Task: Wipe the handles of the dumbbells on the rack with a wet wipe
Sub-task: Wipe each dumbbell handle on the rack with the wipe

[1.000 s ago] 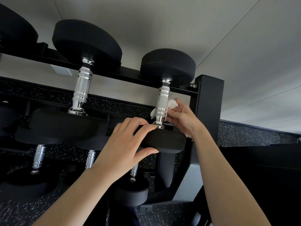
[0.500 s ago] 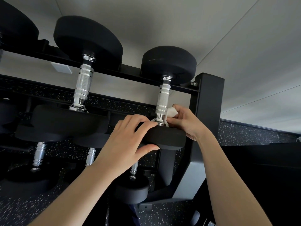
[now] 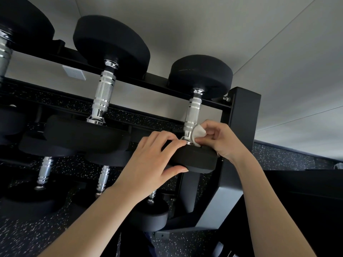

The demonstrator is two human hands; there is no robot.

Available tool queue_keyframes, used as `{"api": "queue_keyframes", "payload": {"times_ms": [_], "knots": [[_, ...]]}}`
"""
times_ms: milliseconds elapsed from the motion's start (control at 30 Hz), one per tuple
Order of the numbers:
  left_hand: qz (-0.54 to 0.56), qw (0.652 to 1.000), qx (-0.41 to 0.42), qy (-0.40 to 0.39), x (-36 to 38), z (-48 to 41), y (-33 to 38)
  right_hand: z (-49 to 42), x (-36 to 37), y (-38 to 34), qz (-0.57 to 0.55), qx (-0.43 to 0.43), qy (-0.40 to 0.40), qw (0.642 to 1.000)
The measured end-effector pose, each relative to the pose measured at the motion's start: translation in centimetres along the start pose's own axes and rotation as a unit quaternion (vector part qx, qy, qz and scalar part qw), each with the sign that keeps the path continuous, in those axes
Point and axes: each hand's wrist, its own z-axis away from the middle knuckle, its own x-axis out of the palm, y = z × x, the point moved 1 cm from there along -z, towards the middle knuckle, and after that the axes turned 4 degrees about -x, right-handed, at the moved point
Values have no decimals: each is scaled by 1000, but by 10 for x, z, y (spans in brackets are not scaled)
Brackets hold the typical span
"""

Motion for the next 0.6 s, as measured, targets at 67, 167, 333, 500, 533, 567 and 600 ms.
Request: {"api": "queue_keyframes", "payload": {"times_ms": [67, 167, 333, 500, 533, 567, 600], "knots": [[7, 1000, -1, 2, 1, 0, 0, 0, 0, -3, 37, -13, -8, 999], [16, 1000, -4, 6, 2, 1, -1, 1, 2, -11, 95, -30, -17, 995], [59, 998, -14, 4, 4, 3, -2, 2, 7, -18, 159, -47, -2, 986], [112, 993, -25, 12, 5, 4, -6, -4, 10, -28, 226, -52, -30, 972], [123, 992, -27, 13, 4, 4, -7, -7, 11, -32, 259, -50, -45, 964], [132, 991, -29, 15, 4, 4, -8, -11, 12, -35, 293, -48, -62, 953], [140, 990, -29, 17, 4, 4, -8, -14, 13, -38, 327, -46, -77, 941]]}}
